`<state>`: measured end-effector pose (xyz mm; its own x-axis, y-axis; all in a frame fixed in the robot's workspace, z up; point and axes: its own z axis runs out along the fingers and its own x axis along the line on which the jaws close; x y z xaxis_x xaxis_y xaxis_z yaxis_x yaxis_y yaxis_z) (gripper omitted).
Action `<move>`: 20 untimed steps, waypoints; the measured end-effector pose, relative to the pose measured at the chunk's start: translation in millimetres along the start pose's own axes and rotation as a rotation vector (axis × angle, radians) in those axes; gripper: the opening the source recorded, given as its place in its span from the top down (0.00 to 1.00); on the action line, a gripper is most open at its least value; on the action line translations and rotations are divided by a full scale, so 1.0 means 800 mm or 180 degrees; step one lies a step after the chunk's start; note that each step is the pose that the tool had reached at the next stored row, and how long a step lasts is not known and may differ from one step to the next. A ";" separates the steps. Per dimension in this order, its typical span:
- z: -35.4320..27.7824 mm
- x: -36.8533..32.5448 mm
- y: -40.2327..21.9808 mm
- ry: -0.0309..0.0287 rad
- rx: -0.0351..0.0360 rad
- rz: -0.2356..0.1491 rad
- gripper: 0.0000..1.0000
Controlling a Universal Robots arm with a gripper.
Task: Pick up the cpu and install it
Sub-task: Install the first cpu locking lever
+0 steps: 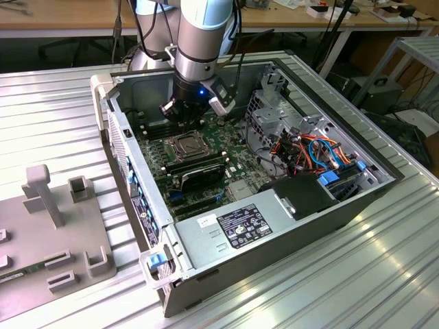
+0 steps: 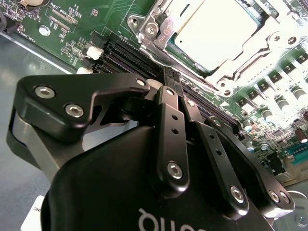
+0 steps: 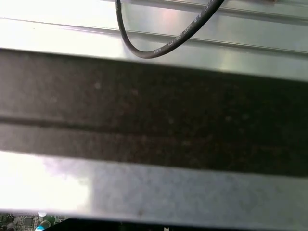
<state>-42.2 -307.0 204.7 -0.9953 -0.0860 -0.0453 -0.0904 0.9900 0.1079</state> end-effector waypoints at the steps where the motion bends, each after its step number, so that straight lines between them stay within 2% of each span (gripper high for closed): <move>1: 0.0002 0.0000 0.0000 0.0000 0.0000 0.0000 0.89; 10: 0.0034 0.0001 -0.0004 0.0000 0.0001 0.0000 0.89; 20: 0.0031 0.0001 -0.0003 0.0000 0.0001 0.0000 0.89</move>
<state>-42.2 -307.0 202.2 -0.9953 -0.0860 -0.0453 -0.0904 0.9901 0.1078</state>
